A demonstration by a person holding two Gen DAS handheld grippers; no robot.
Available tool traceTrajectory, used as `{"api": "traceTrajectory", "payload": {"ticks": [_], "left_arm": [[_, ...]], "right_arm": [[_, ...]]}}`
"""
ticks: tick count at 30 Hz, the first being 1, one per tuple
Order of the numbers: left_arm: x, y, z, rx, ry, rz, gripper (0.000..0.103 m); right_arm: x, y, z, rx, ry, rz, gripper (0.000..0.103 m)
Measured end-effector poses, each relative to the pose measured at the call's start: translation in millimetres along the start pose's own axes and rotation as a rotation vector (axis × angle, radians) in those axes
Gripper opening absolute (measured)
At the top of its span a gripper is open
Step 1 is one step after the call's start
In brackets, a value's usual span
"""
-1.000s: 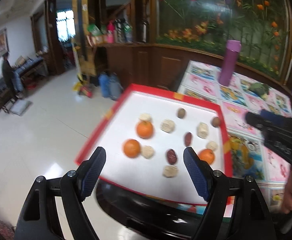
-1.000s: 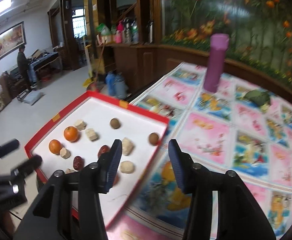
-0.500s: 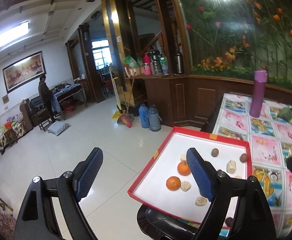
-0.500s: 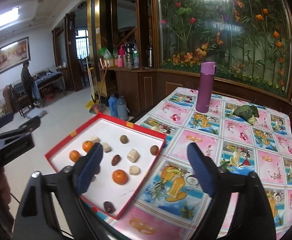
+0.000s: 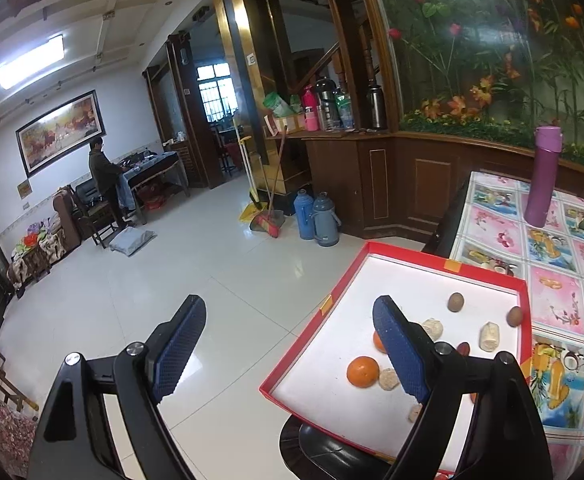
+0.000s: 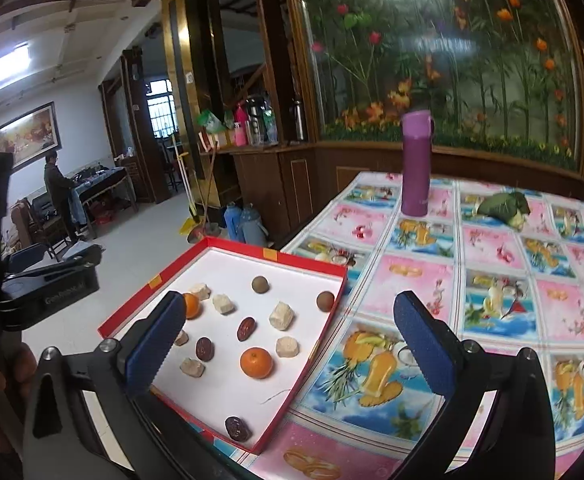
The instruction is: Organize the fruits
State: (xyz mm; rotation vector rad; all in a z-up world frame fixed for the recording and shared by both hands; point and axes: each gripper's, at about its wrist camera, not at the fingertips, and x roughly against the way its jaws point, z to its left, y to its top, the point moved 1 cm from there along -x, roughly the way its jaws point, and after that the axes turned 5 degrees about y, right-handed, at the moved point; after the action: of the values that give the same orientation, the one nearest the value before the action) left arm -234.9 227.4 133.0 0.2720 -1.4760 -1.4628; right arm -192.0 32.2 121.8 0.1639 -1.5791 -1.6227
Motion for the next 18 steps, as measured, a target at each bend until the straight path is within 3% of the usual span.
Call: {"api": "traceTrajectory", "payload": {"ticks": [8,18], "left_arm": [[-6,-4,7,0.005,-0.016,0.017,0.086],[-4,-3,16,0.052,-0.077,-0.006,0.086]], "right_arm": [[-11,-7,10,0.042,-0.002,0.028,0.103],[-11,-7,10,0.044,-0.005,-0.012,0.103]]}}
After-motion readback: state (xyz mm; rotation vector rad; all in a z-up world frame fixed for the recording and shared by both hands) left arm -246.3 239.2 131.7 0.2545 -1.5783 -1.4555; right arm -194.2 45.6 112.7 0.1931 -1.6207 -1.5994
